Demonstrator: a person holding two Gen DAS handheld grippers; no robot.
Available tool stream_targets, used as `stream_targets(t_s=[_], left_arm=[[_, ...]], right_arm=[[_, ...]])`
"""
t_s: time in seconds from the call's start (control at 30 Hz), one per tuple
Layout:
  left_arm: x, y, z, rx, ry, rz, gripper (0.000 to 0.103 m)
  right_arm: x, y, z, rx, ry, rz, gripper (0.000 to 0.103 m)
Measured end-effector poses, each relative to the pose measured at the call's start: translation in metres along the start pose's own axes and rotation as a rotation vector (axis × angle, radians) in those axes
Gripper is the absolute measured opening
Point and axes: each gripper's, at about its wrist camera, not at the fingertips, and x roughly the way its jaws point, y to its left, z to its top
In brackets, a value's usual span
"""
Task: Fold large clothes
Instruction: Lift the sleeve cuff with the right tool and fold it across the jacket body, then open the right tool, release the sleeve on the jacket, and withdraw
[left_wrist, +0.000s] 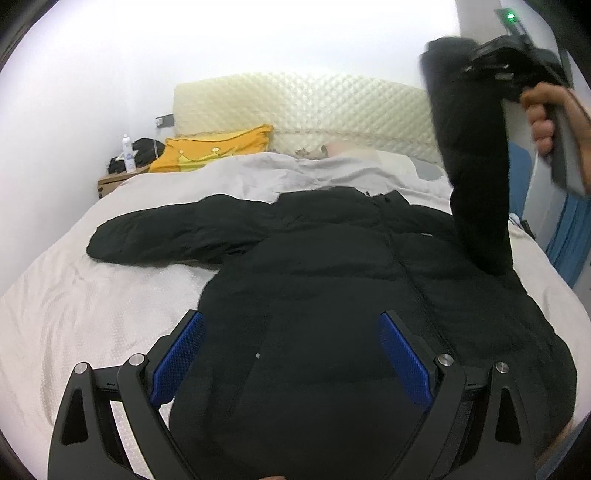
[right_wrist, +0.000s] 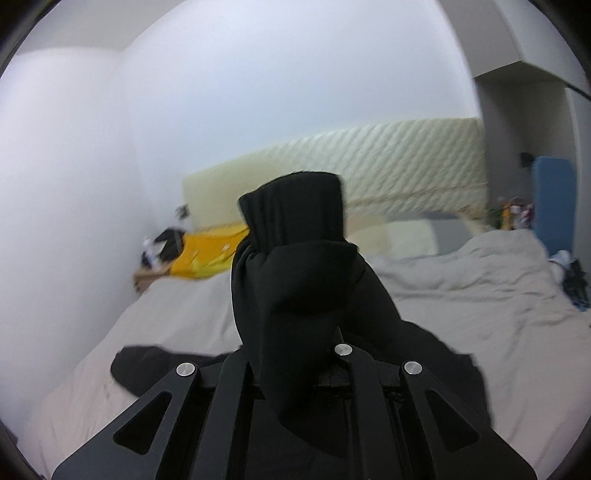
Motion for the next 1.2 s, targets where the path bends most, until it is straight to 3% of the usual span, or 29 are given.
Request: stream_targets(t_s=[0.27,0.47,0.67,0.83,0.93,1.1,1.2], left_arm=[[0.019,0.026,0.001,-0.086,0.054,0.038,0.095],[0.026,0.035,-0.002,-0.118,0.071,0.048,0.095],[0.040,0.034,-0.003,-0.112,0.101,0.047,0.095],[0.047,0.036,-0.004,-0.112,0.116,0.045,0.095],[0.047,0.035,-0.004,-0.107,0.119,0.047,0.095],[0.036,0.027,0.001,-0.058,0.066,0.081,0.095],[0.028,0.029,0.007,-0.062,0.048,0.059,0.095]], right_arm=[[0.087,0.056,-0.064,0.001,0.192,0.108,0.008],[0.150,0.081,-0.132,-0.081,0.336,0.127,0.008],[0.177,0.080,-0.189,-0.110,0.424,0.121,0.008],[0.185,0.083,-0.210,-0.150,0.431,0.110,0.010],[0.184,0.084,-0.206,-0.163,0.430,0.118,0.017],[0.169,0.088,-0.195,-0.175,0.421,0.151,0.049],[0.149,0.090,-0.181,-0.155,0.397,0.179,0.054]])
